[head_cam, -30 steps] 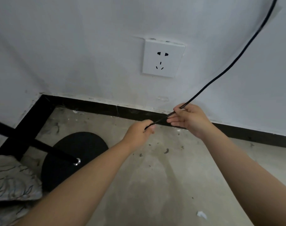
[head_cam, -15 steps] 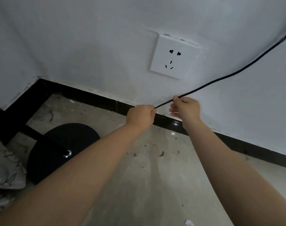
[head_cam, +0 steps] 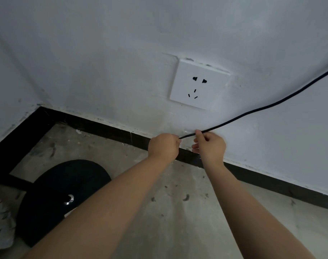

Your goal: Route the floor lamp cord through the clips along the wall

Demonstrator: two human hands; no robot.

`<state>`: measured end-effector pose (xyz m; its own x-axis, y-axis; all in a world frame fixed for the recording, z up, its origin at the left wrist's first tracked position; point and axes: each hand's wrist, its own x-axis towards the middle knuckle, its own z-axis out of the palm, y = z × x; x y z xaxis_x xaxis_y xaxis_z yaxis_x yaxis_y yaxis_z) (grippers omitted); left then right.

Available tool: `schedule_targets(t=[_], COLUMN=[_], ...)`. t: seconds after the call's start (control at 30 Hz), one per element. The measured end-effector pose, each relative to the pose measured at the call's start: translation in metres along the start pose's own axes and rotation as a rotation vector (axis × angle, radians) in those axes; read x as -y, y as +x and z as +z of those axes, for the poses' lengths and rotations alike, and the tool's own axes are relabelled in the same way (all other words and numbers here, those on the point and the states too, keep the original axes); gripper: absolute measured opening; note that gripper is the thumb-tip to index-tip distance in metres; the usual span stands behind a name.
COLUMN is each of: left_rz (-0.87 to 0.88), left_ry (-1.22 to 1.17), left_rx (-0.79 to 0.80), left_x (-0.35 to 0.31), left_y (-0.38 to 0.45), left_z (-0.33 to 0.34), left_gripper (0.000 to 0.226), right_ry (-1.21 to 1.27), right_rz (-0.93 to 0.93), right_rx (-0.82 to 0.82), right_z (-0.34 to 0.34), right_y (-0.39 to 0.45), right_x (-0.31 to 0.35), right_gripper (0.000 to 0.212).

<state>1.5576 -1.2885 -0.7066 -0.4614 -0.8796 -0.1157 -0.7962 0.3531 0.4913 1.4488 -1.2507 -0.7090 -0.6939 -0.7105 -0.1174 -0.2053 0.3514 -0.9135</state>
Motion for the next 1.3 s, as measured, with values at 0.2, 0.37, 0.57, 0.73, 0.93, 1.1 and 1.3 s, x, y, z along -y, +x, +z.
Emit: schedule_targets(t=[0.2,0.37,0.57,0.73,0.93,1.1,1.3], left_rz=[-0.042,-0.04,0.079,0.222,0.274,0.292,0.316], left_ry=[-0.074,-0.001,0.069,0.095,0.128,0.096,0.082], left_rx=[-0.006,-0.067,-0.211,-0.354,-0.362,-0.424,-0.483], left_x=[0.0,0.003,0.007,0.002,0.002,0.006,0.011], left_y=[0.007,0.013,0.019,0.012,-0.001,-0.017,-0.023], left_z=[0.009,0.012,0.003,-0.006,-0.009,-0.007,-0.027], left_gripper=[0.031,0.03,0.021,0.014,0.033,0.034,0.031], right_ry=[0.119,0.363,0.467,0.439,0.391,0.365,0.364], right_rz=[0.053,0.202,0.276,0.287,0.312,0.353,0.386], right_rx=[-0.013,0.015,0.045,0.055,0.133,0.185,0.267], right_z=[0.002,0.001,-0.002,-0.009,-0.021,-0.026,-0.035], right_y=[-0.001,-0.004,-0.006,-0.006,-0.007,-0.006,-0.008], right_x=[-0.004,-0.001,0.001,-0.001,-0.006,-0.005,-0.004], right_gripper=[0.027,0.028,0.029,0.027,0.027,0.027,0.012])
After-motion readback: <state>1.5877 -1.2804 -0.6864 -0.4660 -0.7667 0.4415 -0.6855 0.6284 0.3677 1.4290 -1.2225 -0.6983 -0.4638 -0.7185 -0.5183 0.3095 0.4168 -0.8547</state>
